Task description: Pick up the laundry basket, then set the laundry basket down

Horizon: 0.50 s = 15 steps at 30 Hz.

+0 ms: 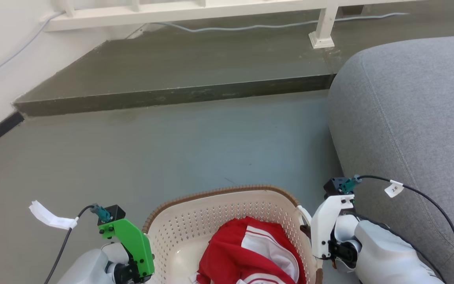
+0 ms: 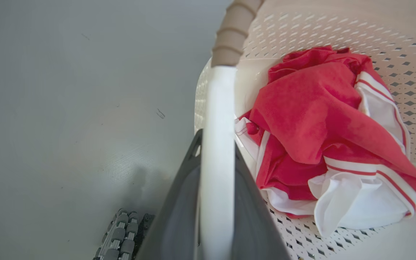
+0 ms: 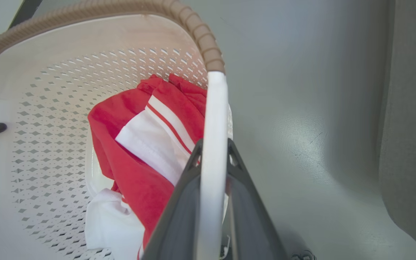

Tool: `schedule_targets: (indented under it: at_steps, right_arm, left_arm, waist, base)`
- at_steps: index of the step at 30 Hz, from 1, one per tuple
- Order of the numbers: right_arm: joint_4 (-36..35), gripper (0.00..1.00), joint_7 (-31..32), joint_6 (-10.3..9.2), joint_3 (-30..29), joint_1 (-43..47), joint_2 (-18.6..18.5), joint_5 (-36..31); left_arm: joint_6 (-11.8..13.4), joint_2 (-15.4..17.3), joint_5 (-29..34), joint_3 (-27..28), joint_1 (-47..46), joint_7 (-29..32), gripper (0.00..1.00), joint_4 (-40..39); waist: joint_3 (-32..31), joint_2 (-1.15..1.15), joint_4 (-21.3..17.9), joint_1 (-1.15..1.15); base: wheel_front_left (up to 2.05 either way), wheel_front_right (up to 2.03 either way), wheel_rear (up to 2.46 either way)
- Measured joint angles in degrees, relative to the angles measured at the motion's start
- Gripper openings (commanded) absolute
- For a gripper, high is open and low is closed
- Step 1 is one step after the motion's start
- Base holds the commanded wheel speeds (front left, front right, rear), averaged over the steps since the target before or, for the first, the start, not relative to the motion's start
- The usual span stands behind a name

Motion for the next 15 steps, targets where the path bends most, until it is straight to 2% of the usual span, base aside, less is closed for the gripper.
schedule_targets:
  at_steps: [15]
  right_arm:
    - [-0.2, 0.00, 1.0, 0.00, 1.1, 0.7, 0.0, 2.5]
  left_arm:
    - [0.0, 0.7, -1.5, -0.8, 0.4, 0.6, 0.00, -0.3]
  waist:
    - [-1.4, 0.00, -0.3, 0.00]
  base:
    - [0.00, 0.00, 0.00]
